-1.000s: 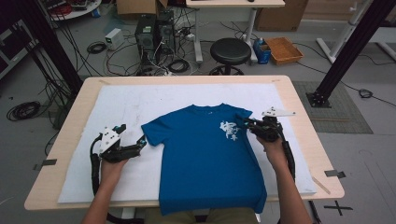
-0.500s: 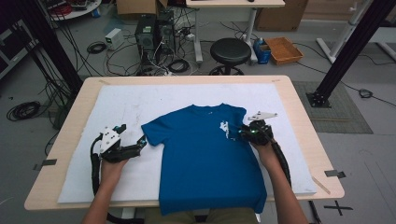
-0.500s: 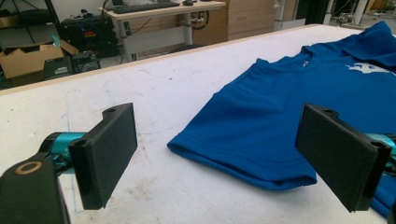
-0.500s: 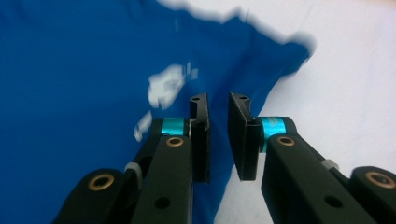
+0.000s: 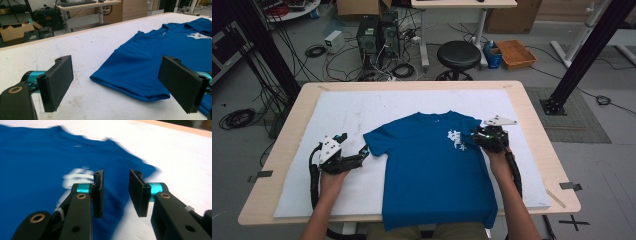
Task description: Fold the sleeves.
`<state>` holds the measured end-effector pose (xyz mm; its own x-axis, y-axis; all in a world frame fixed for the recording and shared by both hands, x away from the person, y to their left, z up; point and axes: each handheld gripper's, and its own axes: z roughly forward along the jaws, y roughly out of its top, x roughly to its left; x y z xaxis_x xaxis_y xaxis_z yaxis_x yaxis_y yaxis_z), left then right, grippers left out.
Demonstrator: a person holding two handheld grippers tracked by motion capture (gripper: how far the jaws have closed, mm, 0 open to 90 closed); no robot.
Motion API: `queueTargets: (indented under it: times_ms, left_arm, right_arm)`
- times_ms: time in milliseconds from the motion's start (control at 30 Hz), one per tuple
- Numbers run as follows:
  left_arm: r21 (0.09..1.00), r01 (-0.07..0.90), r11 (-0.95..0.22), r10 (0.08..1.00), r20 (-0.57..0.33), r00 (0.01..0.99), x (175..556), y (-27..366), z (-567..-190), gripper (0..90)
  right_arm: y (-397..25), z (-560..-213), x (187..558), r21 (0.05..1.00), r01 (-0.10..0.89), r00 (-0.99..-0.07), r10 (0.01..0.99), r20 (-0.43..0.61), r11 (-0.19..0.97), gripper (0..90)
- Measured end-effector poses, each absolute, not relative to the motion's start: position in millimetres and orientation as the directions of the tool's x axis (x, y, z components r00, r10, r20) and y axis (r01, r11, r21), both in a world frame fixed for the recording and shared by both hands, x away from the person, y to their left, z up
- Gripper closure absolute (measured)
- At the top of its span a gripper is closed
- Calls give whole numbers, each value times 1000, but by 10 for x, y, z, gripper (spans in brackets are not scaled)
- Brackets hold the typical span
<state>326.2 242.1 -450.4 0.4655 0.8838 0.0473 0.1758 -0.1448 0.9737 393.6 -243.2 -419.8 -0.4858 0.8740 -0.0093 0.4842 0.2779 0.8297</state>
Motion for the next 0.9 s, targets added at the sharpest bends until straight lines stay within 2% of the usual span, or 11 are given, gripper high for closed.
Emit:
queueTargets:
  times_ms: [133,167,300,400,467,500,600,667,700,867,900]
  left_arm:
    - [974,174,-146,882,49,468,3260,2420,-4504,128]
    - [974,174,-146,882,49,468,3260,2420,-4504,128]
    - [974,174,-142,883,45,467,3264,2422,-4505,128]
    - [974,174,-142,884,45,466,3264,2425,-4505,128]
    - [974,175,-143,884,46,466,3262,2421,-4505,128]
    - [974,175,-145,883,47,467,3260,2420,-4504,128]
    - [974,175,-146,883,49,466,3261,2420,-4504,128]
    - [974,175,-144,884,47,465,3261,2420,-4505,128]
    - [974,176,-145,884,47,466,3262,2421,-4504,128]
    - [974,176,-145,884,47,465,3262,2420,-4504,128]
    - [974,176,-145,884,48,465,3262,2420,-4504,128]
  right_arm:
    - [-2236,-4309,3989,771,521,-517,854,-57,367,677]
    - [-2192,-4405,4031,718,560,-521,850,-80,412,752]
    - [-2219,-4385,4011,736,535,-586,810,-31,415,876]
    - [-2205,-4355,3982,758,497,-686,727,46,422,867]
    - [-2185,-4346,3966,752,500,-720,689,85,429,688]
    - [-2230,-4305,3971,784,501,-681,726,94,367,630]
    - [-2301,-4251,3966,815,495,-617,782,84,303,646]
    - [-2423,-4214,3964,840,498,-419,908,16,215,723]
    - [-2455,-4232,3983,835,508,-394,919,7,211,727]
    - [-2385,-4398,4049,771,559,-470,883,-9,306,811]
    - [-2291,-4447,4053,738,553,-537,843,-39,387,851]
